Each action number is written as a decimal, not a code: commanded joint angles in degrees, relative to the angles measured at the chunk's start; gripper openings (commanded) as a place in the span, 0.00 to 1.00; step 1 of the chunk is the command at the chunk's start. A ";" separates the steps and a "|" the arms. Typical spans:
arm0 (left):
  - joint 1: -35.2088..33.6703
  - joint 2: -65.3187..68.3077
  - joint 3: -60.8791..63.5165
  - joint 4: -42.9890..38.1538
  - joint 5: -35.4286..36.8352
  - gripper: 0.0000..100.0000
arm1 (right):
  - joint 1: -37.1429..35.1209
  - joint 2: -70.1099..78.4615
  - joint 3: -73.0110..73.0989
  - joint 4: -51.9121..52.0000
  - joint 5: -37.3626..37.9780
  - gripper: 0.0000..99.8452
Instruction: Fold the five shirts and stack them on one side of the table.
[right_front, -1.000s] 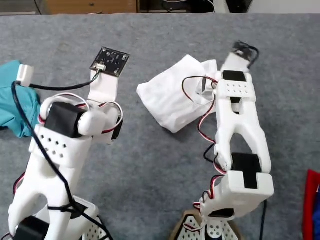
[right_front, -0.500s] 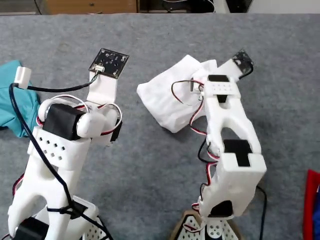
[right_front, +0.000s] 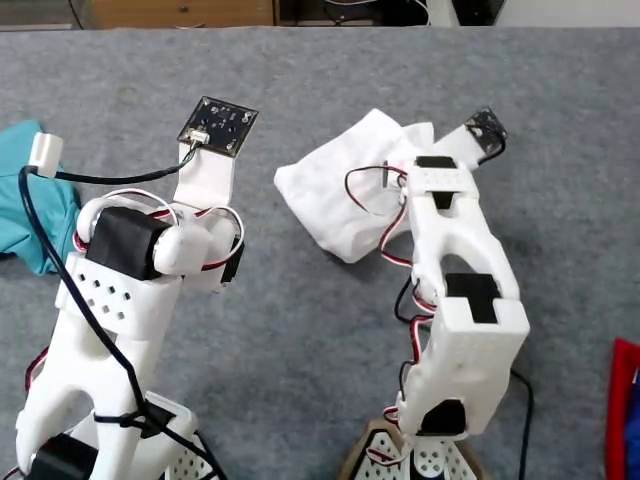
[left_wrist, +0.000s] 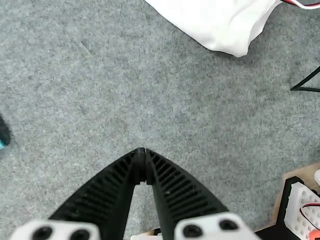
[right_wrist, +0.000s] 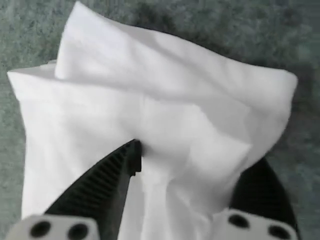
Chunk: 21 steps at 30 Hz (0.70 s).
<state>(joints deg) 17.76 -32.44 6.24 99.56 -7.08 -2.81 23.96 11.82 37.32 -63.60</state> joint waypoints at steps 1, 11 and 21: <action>-0.53 -1.45 -0.53 0.35 -0.44 0.02 | -0.66 0.04 -2.86 0.70 2.99 0.04; -0.53 -1.45 -0.26 0.35 -0.53 0.02 | 3.03 -1.63 -2.68 6.86 3.87 0.01; -0.53 -1.45 -0.70 0.35 -0.53 0.02 | 13.85 -13.14 -2.77 15.38 6.24 0.00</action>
<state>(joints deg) 17.76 -32.44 6.24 99.56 -7.08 6.77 17.45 11.21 52.00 -59.65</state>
